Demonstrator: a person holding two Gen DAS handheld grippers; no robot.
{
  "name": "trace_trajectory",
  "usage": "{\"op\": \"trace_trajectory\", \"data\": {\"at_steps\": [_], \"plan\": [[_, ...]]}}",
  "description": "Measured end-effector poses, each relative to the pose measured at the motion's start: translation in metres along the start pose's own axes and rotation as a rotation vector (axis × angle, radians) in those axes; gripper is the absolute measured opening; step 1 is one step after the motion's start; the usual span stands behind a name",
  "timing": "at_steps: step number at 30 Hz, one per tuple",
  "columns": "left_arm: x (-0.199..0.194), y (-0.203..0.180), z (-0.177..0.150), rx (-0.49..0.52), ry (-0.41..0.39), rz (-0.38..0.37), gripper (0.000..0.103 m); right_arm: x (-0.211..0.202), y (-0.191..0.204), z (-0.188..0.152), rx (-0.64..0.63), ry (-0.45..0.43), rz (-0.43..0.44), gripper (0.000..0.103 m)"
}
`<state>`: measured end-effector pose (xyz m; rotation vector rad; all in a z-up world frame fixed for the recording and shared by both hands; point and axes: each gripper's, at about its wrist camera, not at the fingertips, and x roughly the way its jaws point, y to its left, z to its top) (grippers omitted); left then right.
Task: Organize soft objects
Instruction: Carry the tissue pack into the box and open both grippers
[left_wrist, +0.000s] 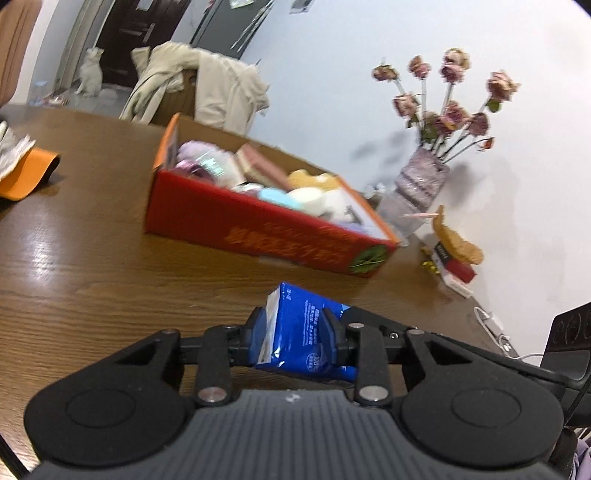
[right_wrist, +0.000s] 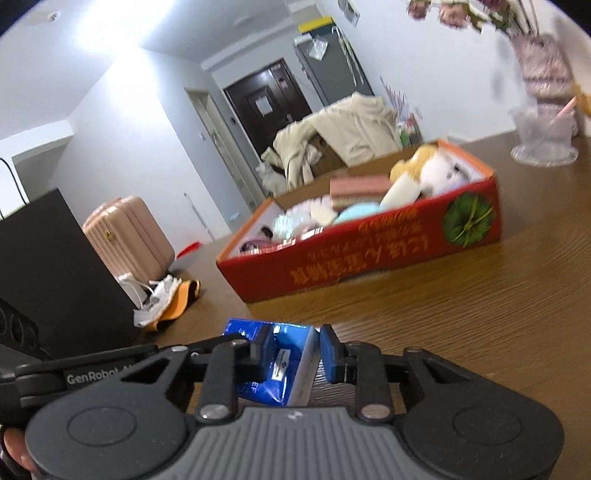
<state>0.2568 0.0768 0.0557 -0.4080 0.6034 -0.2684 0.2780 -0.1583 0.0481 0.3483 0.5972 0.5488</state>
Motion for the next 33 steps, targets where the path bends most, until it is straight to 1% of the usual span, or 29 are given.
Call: {"op": "trace_trajectory", "data": {"at_steps": [4,6,9,12,15,19,22,24,26,28,29,30,33], "plan": [[-0.002,-0.027,0.012,0.030,-0.035,-0.019,0.032,-0.025,-0.004,0.017,-0.022,-0.055,0.000,0.026],[0.003,-0.038,0.025,0.042,-0.052,-0.026,0.032,-0.029,-0.007,0.033,-0.039,-0.082,0.001,0.026],[0.019,-0.053,0.051,0.070,-0.075,-0.022,0.032,-0.024,-0.013,0.064,-0.072,-0.101,-0.005,0.026],[0.044,-0.054,0.081,0.071,-0.090,-0.031,0.032,-0.010,-0.024,0.099,-0.076,-0.111,-0.001,0.026],[0.075,-0.049,0.107,0.034,-0.070,-0.037,0.032,0.016,-0.037,0.127,-0.063,-0.103,-0.006,0.026],[0.127,-0.036,0.130,-0.013,-0.017,-0.006,0.032,0.063,-0.063,0.152,-0.040,-0.041,-0.030,0.026],[0.164,-0.026,0.133,-0.041,0.041,0.003,0.031,0.092,-0.080,0.159,-0.046,0.002,-0.075,0.026],[0.186,-0.023,0.129,-0.039,0.085,0.027,0.030,0.107,-0.090,0.158,-0.045,0.036,-0.106,0.026],[0.203,-0.021,0.123,-0.016,0.128,0.051,0.030,0.124,-0.102,0.154,-0.038,0.090,-0.129,0.024],[0.207,-0.019,0.114,0.006,0.122,0.058,0.030,0.133,-0.110,0.145,-0.047,0.116,-0.137,0.024],[0.208,-0.017,0.111,0.018,0.121,0.063,0.029,0.135,-0.111,0.143,-0.061,0.108,-0.125,0.023],[0.210,-0.015,0.110,0.019,0.132,0.060,0.029,0.136,-0.110,0.142,-0.083,0.112,-0.124,0.023],[0.208,-0.015,0.108,0.035,0.136,0.057,0.029,0.139,-0.109,0.143,-0.095,0.125,-0.131,0.023]]}}
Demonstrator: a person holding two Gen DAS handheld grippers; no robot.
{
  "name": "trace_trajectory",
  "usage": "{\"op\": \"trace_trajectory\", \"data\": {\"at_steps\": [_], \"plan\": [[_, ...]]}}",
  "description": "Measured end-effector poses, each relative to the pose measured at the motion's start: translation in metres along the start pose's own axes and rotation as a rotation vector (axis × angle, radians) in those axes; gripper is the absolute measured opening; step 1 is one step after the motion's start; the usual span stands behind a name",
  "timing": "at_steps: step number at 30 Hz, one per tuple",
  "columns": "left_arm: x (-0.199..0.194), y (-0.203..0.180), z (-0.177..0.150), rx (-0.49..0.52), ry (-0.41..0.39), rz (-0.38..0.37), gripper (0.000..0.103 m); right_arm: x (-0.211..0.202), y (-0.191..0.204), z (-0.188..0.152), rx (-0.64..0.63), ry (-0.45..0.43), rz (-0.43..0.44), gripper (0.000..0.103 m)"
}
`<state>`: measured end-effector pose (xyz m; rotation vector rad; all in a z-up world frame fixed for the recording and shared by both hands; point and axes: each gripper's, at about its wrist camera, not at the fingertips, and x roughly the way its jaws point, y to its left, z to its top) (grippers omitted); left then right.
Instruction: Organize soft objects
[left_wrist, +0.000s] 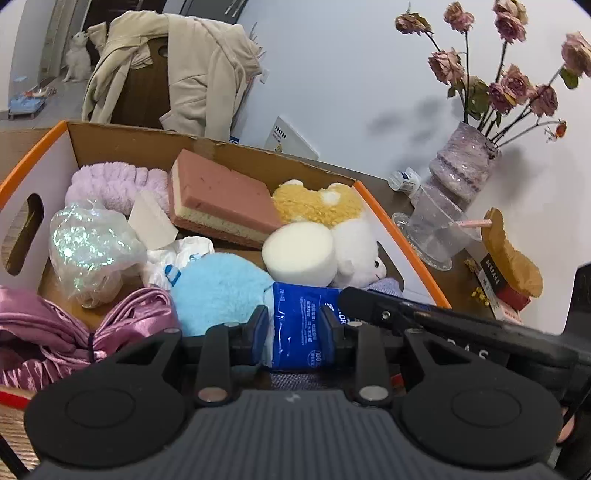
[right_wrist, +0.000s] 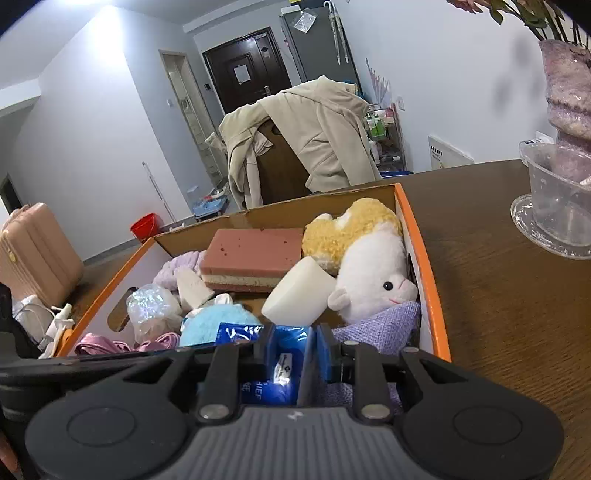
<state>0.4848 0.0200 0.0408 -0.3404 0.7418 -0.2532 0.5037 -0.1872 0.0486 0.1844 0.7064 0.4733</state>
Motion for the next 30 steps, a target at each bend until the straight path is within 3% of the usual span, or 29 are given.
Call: {"op": "trace_trajectory", "data": {"at_steps": [6,12,19,21,25,29,30], "plan": [[-0.012,-0.004,0.001,0.030,-0.017,0.030,0.033,-0.007,0.003,0.004,0.003,-0.005,-0.004,0.027],[-0.055,-0.013,0.005,0.096,-0.072,0.088,0.037,-0.049,0.014,0.011,-0.033,-0.070,-0.045,0.032],[-0.130,-0.027,-0.007,0.201,-0.282,0.223,0.049,-0.120,0.040,0.006,-0.112,-0.171,-0.099,0.050],[-0.150,-0.032,-0.017,0.241,-0.350,0.251,0.057,-0.137,0.048,-0.002,-0.149,-0.199,-0.117,0.059],[-0.177,-0.034,-0.042,0.277,-0.473,0.289,0.072,-0.159,0.059,-0.023,-0.210,-0.259,-0.152,0.062],[-0.191,-0.029,-0.070,0.268,-0.551,0.316,0.090,-0.178,0.065,-0.058,-0.261,-0.439,-0.176,0.093],[-0.193,-0.028,-0.076,0.267,-0.552,0.316,0.096,-0.180,0.066,-0.065,-0.266,-0.477,-0.185,0.094]]}}
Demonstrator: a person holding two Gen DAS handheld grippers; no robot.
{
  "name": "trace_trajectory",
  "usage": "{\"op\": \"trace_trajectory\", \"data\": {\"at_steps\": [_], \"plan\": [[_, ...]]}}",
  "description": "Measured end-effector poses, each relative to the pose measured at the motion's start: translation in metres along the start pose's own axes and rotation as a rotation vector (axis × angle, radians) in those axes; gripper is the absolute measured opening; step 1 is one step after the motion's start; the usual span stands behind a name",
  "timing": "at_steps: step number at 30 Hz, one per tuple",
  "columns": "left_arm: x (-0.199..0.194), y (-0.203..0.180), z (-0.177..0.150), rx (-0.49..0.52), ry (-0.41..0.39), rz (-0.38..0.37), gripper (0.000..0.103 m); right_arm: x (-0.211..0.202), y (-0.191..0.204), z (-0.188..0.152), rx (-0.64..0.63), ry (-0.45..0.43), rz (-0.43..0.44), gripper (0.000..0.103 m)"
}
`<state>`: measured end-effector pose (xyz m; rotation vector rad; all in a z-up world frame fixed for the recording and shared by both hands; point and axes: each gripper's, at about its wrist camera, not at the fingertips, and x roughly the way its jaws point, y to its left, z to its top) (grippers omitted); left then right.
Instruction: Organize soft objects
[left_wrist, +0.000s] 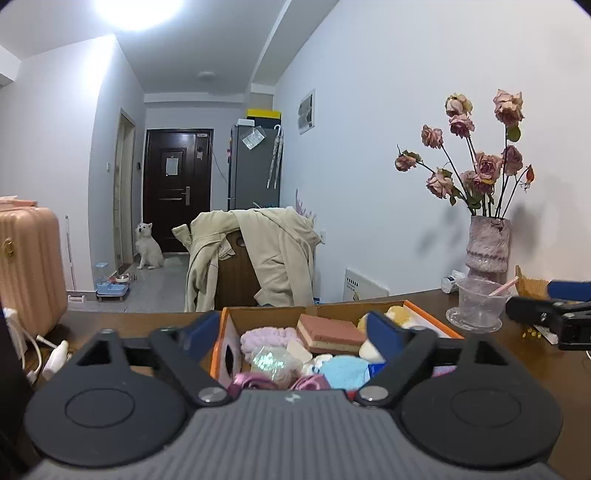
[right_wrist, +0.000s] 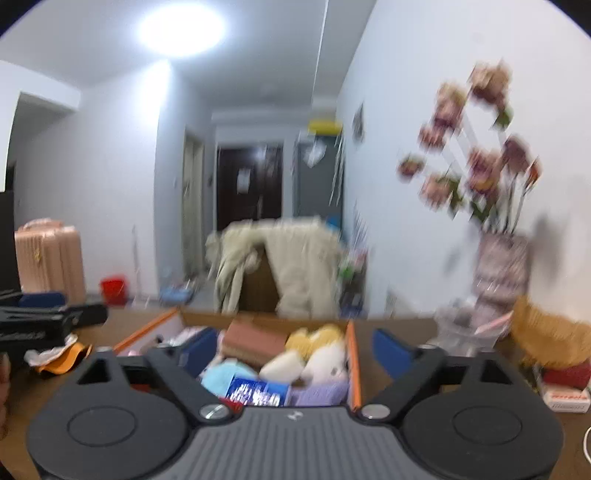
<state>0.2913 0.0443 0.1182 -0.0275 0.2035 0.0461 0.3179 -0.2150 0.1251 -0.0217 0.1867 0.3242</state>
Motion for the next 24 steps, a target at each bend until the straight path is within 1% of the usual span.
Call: {"op": "trace_trajectory", "data": {"at_steps": [1,5,9,12,14,16,20,22,24], "plan": [[-0.004,0.000,-0.003,0.003,0.002,-0.001,0.096,-0.004,0.001,-0.005,0.003,-0.008,0.000,0.094],[-0.019,-0.003,-0.014,0.022,-0.005,-0.013,0.099,-0.013,0.003,-0.018,0.040,0.004,0.006,0.094],[-0.036,-0.005,-0.019,0.010,-0.007,-0.024,0.100,-0.028,0.008,-0.020,0.051,-0.010,0.000,0.094],[-0.056,-0.007,-0.026,0.006,-0.025,-0.026,0.103,-0.049,0.014,-0.024,0.046,-0.021,-0.004,0.095],[-0.076,-0.009,-0.037,-0.001,-0.037,-0.021,0.103,-0.067,0.019,-0.032,0.043,-0.017,-0.006,0.096],[-0.099,-0.011,-0.051,-0.004,-0.033,-0.018,0.103,-0.090,0.026,-0.044,0.042,-0.013,0.005,0.100],[-0.151,-0.013,-0.080,0.007,-0.058,-0.010,0.103,-0.136,0.043,-0.074,0.041,-0.034,0.018,0.103],[-0.176,-0.012,-0.096,-0.007,-0.059,0.011,0.103,-0.157,0.053,-0.091,0.053,-0.030,0.018,0.103],[-0.197,-0.008,-0.112,-0.039,-0.053,0.025,0.103,-0.177,0.064,-0.110,0.013,-0.030,0.022,0.103]]}}
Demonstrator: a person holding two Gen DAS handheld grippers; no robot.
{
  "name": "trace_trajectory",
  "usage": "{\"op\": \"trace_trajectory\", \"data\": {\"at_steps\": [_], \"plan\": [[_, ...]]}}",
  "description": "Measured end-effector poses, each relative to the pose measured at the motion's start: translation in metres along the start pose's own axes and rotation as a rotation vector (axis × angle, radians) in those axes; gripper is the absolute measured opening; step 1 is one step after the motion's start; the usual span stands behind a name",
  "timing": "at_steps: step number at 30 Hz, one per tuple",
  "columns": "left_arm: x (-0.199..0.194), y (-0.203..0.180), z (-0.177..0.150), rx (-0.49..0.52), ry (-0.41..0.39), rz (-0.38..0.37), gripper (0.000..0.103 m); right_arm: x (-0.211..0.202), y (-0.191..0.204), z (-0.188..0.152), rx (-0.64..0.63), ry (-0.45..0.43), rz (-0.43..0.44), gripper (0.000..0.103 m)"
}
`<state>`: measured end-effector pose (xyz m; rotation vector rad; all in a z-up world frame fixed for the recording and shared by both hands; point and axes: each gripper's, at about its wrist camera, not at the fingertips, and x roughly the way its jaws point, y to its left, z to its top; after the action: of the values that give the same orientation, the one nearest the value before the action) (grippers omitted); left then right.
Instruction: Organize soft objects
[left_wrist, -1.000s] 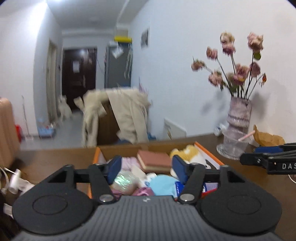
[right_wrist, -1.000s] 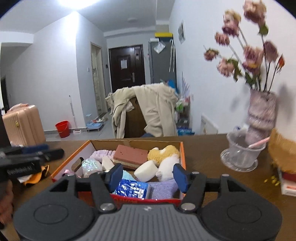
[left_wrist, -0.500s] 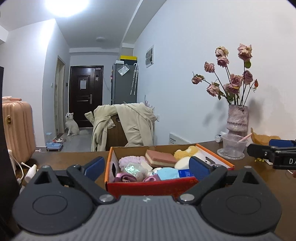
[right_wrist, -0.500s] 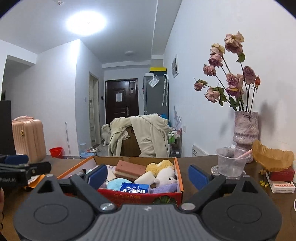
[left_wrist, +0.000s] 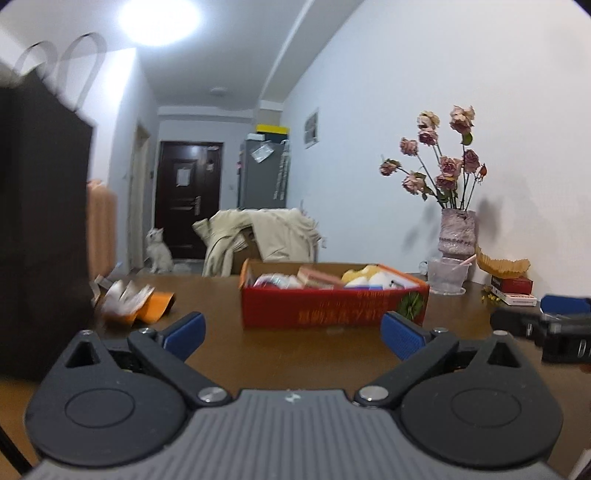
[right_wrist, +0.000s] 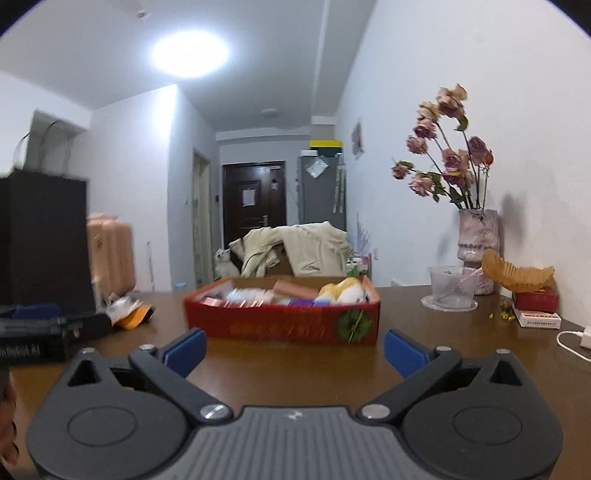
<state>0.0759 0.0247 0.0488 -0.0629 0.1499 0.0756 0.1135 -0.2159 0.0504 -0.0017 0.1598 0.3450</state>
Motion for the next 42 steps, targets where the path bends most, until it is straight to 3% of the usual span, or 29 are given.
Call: {"op": "trace_trajectory", "data": {"at_steps": [3,8,13,42], "plan": [[-0.028,0.008,-0.019,-0.037,0.024,0.027,0.103,-0.025,0.016,-0.025,-0.064,-0.004,-0.032,0.103],[-0.048,0.013,-0.030,-0.004,0.009,0.055,0.103,-0.043,0.031,-0.051,-0.031,0.000,-0.009,0.103],[-0.046,0.012,-0.026,-0.009,-0.008,0.053,0.103,-0.043,0.037,-0.047,-0.031,-0.007,0.009,0.103],[-0.040,0.000,-0.027,0.025,0.001,-0.004,0.103,-0.040,0.024,-0.043,0.032,-0.017,-0.061,0.103]]}}
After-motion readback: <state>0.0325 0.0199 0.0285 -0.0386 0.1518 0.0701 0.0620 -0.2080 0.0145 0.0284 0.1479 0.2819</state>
